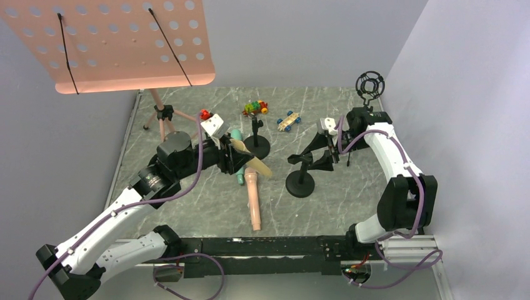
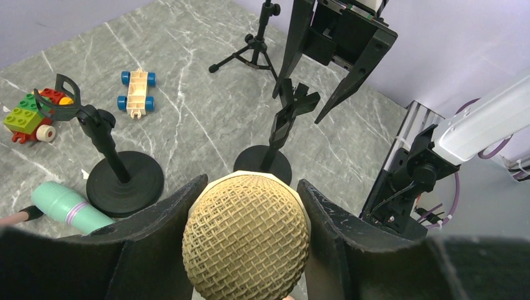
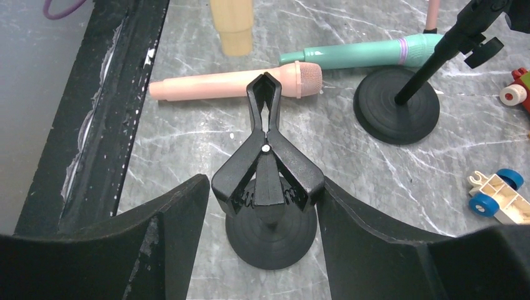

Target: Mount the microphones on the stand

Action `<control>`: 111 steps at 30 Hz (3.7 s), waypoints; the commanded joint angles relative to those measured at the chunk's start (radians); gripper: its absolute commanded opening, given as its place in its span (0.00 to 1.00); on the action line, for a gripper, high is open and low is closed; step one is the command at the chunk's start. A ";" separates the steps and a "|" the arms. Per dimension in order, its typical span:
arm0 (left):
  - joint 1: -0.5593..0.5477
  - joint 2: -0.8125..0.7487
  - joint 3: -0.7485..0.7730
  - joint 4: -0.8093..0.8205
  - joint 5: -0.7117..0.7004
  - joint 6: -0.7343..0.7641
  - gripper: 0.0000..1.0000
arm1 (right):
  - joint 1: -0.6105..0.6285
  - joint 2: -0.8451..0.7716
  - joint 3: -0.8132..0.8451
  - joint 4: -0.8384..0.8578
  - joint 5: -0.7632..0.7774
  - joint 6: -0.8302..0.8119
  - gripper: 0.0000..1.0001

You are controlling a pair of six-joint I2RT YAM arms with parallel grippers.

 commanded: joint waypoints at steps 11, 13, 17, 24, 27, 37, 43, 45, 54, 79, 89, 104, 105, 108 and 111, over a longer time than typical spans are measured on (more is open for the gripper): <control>0.002 -0.015 -0.003 0.047 0.017 0.010 0.00 | 0.004 0.020 0.052 -0.033 -0.064 -0.036 0.55; 0.002 -0.014 0.000 0.047 0.016 0.013 0.00 | 0.003 0.023 0.056 -0.043 -0.056 -0.045 0.48; 0.002 0.005 0.028 0.045 0.021 0.029 0.00 | 0.003 0.030 0.058 -0.064 -0.043 -0.061 0.37; 0.002 0.080 0.116 0.031 0.048 0.056 0.00 | 0.002 0.037 0.060 -0.072 -0.048 -0.074 0.14; -0.003 0.120 0.153 0.030 0.056 0.068 0.00 | 0.003 0.029 0.053 -0.050 -0.049 -0.053 0.14; -0.053 0.226 0.267 -0.030 0.019 0.137 0.00 | 0.003 0.044 0.059 -0.094 -0.055 -0.103 0.54; -0.058 0.225 0.263 -0.034 0.020 0.137 0.00 | 0.003 0.045 0.061 -0.091 -0.063 -0.108 0.62; -0.059 0.225 0.263 -0.033 0.022 0.137 0.00 | 0.003 0.043 0.059 -0.091 -0.062 -0.107 0.62; -0.064 0.226 0.278 -0.038 0.031 0.141 0.00 | 0.004 0.060 0.080 -0.132 -0.047 -0.129 0.12; -0.118 0.450 0.479 -0.141 0.128 0.206 0.00 | 0.004 0.061 0.078 -0.132 -0.050 -0.137 0.05; -0.118 0.507 0.508 -0.119 0.121 0.209 0.00 | 0.004 0.068 0.083 -0.133 -0.054 -0.137 0.05; -0.120 0.593 0.479 -0.040 0.153 0.202 0.00 | 0.003 0.077 0.084 -0.132 -0.056 -0.140 0.05; -0.121 0.598 0.476 -0.035 0.154 0.200 0.00 | 0.003 0.078 0.084 -0.132 -0.056 -0.140 0.05; -0.121 0.608 0.460 -0.019 0.154 0.194 0.00 | 0.003 0.081 0.084 -0.133 -0.054 -0.139 0.05; -0.120 0.616 0.444 -0.011 0.155 0.191 0.00 | 0.003 0.083 0.082 -0.132 -0.053 -0.142 0.05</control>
